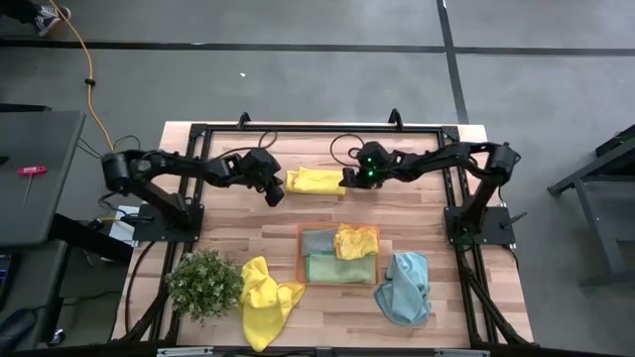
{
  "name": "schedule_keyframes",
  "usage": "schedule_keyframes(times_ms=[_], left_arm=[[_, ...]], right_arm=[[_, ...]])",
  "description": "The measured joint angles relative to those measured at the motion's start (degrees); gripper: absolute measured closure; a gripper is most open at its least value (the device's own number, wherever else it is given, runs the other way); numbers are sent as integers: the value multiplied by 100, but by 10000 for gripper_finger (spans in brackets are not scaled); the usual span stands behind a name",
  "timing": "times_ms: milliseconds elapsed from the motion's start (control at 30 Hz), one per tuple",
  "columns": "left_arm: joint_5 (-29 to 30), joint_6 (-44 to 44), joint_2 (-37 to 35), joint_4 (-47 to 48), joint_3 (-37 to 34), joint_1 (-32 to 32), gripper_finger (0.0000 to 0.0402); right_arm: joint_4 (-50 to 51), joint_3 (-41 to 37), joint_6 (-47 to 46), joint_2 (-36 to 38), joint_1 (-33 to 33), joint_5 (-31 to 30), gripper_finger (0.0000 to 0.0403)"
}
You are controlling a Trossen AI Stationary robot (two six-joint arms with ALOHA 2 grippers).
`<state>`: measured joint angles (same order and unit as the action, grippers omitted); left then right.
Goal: Fold microfiber towels
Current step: Put the right yellow microfiber towel into the orange bin
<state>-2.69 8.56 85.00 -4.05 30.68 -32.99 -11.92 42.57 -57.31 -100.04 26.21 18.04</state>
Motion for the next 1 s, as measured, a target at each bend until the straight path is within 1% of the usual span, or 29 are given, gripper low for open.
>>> schedule_keyframes(times_ms=[67, 200, 300, 400, 500, 567, 600, 667, 700, 767, 800, 833, 867, 933, 1000], left_arm=[[-62, 28, 246, -254, 0, 0, 401], [-620, 87, 825, -933, 22, -1, 401], [-793, 214, 1197, -1135, 151, 11, 402], [-933, 322, 1437, -1265, 215, 7, 402], [-924, 327, 1490, -1369, 212, 48, 402], [-885, 328, 1464, -1386, 206, 55, 402], [-882, 327, 1432, -1376, 201, 55, 402], [-870, 301, 1321, -1300, 195, 48, 402], [-867, 255, 1236, -1206, 187, 31, 402], [-842, 68, 1004, -936, 161, -10, 402], [-794, -53, 876, -799, 157, -37, 402], [-727, -161, 717, -660, 155, -72, 402], [-614, -263, 518, -517, 157, -110, 401], [-440, -457, 128, -206, 168, -187, 401], [-398, -632, -250, 128, 163, -257, 401]], right_arm=[[-265, 0, -206, -191, -85, 11, 171], [-1095, 13, -735, -591, -229, 15, 171], [-1587, 37, -1061, -792, -339, -26, 171], [-1732, 30, -1169, -834, -408, -245, 171], [-1752, 37, -1191, -838, -417, -260, 173], [-1746, 34, -1210, -840, -417, -260, 183], [-1732, 33, -1210, -840, -417, -260, 194], [-1688, 31, -1207, -805, -416, -262, 229], [-1639, 30, -1185, -779, -415, -262, 254], [-1405, 21, -979, -655, -393, -288, 317], [-1170, 4, -827, -556, -374, -282, 351], [-939, -8, -642, -454, -339, -301, 375], [-697, -11, -472, -328, -299, -358, 386], [-147, -11, -193, 65, -176, -407, 382], [425, 0, 179, 484, -60, -408, 385]])
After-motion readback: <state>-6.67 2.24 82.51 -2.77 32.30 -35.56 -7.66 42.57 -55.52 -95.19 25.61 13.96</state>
